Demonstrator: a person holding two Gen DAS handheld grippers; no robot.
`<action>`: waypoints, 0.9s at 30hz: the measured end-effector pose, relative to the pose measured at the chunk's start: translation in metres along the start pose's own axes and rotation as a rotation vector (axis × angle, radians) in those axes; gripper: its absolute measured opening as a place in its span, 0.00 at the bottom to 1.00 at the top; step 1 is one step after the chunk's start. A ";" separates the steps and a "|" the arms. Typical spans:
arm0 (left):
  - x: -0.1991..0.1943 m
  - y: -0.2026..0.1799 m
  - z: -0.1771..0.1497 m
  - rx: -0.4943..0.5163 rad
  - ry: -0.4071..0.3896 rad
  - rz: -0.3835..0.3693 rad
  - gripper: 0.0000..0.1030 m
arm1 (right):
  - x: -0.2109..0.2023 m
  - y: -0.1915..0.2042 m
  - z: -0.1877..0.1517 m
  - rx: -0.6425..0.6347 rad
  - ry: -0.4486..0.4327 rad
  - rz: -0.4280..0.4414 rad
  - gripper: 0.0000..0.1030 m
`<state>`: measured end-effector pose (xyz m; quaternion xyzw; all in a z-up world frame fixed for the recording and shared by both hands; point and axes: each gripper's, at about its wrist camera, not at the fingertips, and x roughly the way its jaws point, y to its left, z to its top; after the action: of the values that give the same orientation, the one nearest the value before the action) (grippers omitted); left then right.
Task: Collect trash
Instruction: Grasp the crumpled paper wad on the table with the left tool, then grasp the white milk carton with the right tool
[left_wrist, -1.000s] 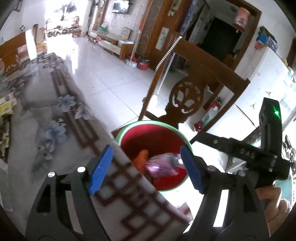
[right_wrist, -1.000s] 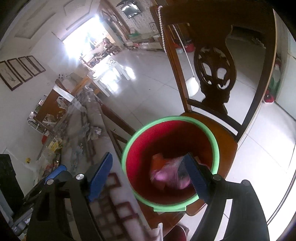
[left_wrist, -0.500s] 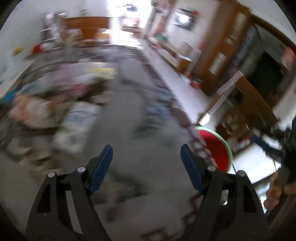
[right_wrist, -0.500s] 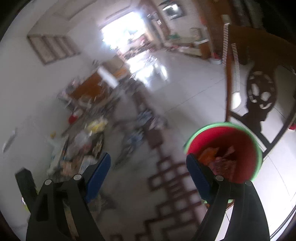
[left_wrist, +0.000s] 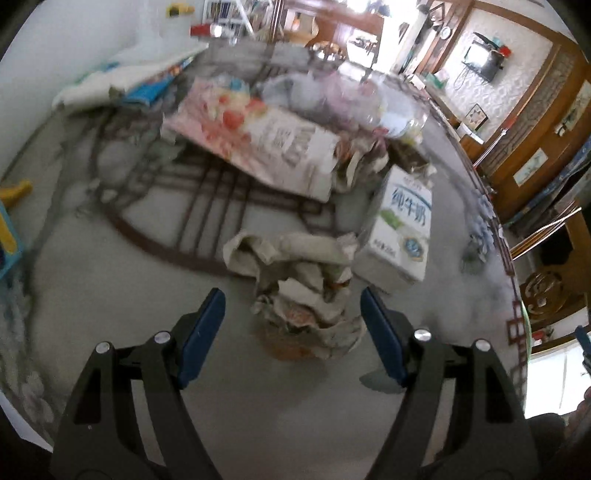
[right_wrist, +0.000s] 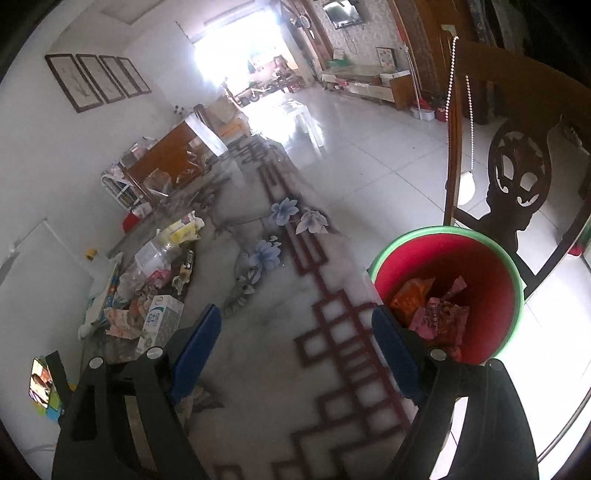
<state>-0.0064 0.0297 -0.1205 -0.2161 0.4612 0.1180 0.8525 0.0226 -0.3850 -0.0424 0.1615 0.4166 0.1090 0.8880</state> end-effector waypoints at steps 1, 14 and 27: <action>0.005 0.002 0.000 -0.014 0.018 -0.030 0.58 | 0.001 0.002 0.000 -0.007 0.006 -0.005 0.79; -0.044 0.007 -0.003 -0.032 -0.075 -0.163 0.36 | 0.024 0.025 -0.006 -0.129 0.096 -0.131 0.79; -0.081 0.031 -0.011 -0.055 -0.150 -0.219 0.37 | 0.098 0.144 -0.042 -0.271 0.239 -0.021 0.79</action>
<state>-0.0714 0.0517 -0.0656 -0.2789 0.3662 0.0526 0.8862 0.0432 -0.2116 -0.0822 0.0220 0.5024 0.1735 0.8468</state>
